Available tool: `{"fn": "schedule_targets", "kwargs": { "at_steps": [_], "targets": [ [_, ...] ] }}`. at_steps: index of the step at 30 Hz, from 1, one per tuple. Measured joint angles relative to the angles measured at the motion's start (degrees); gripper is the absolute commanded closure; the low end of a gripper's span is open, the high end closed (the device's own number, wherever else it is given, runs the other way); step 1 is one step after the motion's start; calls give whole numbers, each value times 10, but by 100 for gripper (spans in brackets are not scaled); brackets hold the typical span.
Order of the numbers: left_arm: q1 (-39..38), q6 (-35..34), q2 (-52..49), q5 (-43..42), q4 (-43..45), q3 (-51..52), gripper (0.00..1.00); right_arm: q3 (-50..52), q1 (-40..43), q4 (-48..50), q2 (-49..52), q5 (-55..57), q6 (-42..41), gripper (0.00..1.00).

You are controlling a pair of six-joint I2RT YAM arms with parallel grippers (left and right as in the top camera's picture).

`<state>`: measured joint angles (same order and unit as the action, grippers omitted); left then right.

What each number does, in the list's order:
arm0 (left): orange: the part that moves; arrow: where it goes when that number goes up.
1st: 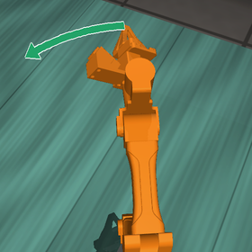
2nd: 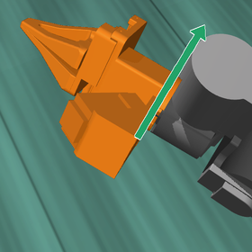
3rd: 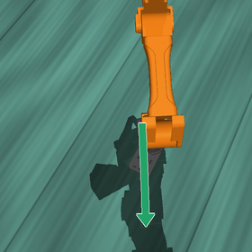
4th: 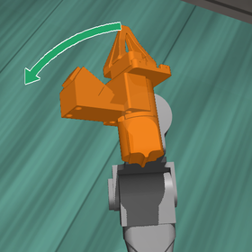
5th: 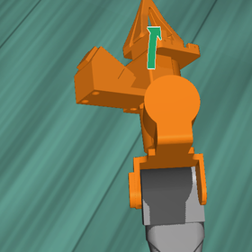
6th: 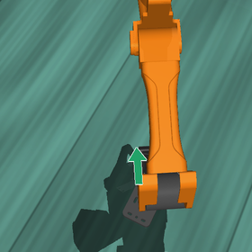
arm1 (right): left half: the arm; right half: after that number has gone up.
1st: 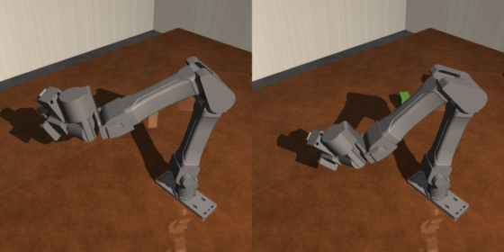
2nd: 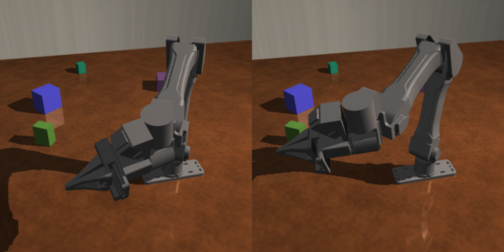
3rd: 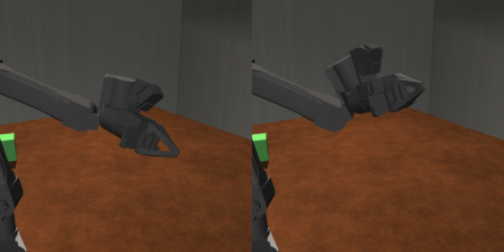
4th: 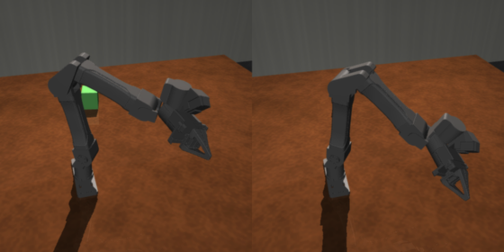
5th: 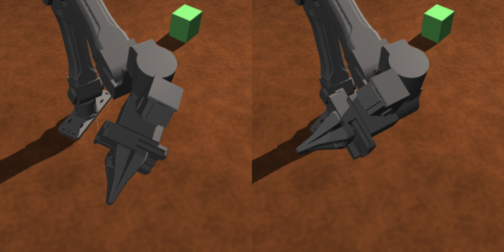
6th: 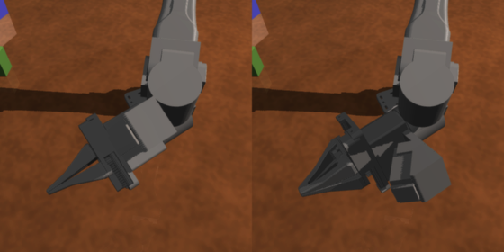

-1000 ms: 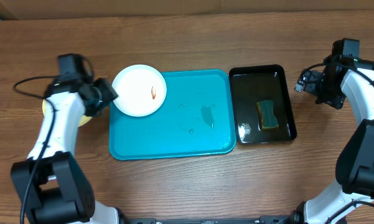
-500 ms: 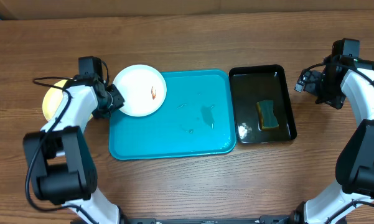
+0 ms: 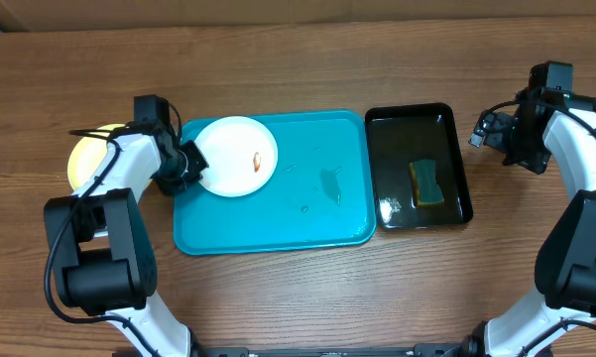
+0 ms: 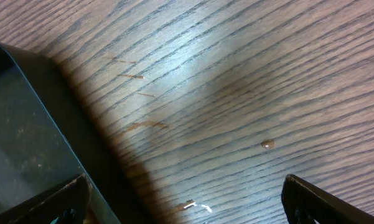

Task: Clean dirty plates on tray and stack at the side
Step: 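Move the left gripper to the sauced white plate's rim, then grip the white plate's rim and slide it right on the tray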

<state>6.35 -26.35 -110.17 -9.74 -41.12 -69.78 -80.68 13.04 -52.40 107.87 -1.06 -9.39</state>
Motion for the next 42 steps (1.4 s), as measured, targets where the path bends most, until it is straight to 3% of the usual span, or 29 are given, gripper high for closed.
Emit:
{"fn": "schedule_targets", "kwargs": {
  "at_steps": [6,8,9,10,11,12,20,28,35,42],
  "targets": [
    [-45,0,0,-21,-62,0,96,0,0,0,0,0,0,0],
    [-69,0,0,-23,-72,0,90,0,0,0,0,0,0,0],
    [-81,2,0,-23,-75,0,77,0,0,0,0,0,0,0],
    [-94,5,0,-23,-76,0,42,0,0,1,0,0,0,0],
    [-108,5,0,-21,-75,0,19,0,0,1,0,0,0,0],
    [-119,6,-1,-20,-71,0,16,0,0,1,0,0,0,0],
    [-145,6,1,0,-30,-22,21,0,0,0,0,0,0,0],
    [-144,27,0,17,-13,-53,44,0,0,0,0,0,0,0],
    [-144,42,0,47,-43,-52,44,0,0,1,0,0,0,0],
    [-146,51,0,81,-17,-32,57,0,0,1,0,0,0,0]
  ]
}}
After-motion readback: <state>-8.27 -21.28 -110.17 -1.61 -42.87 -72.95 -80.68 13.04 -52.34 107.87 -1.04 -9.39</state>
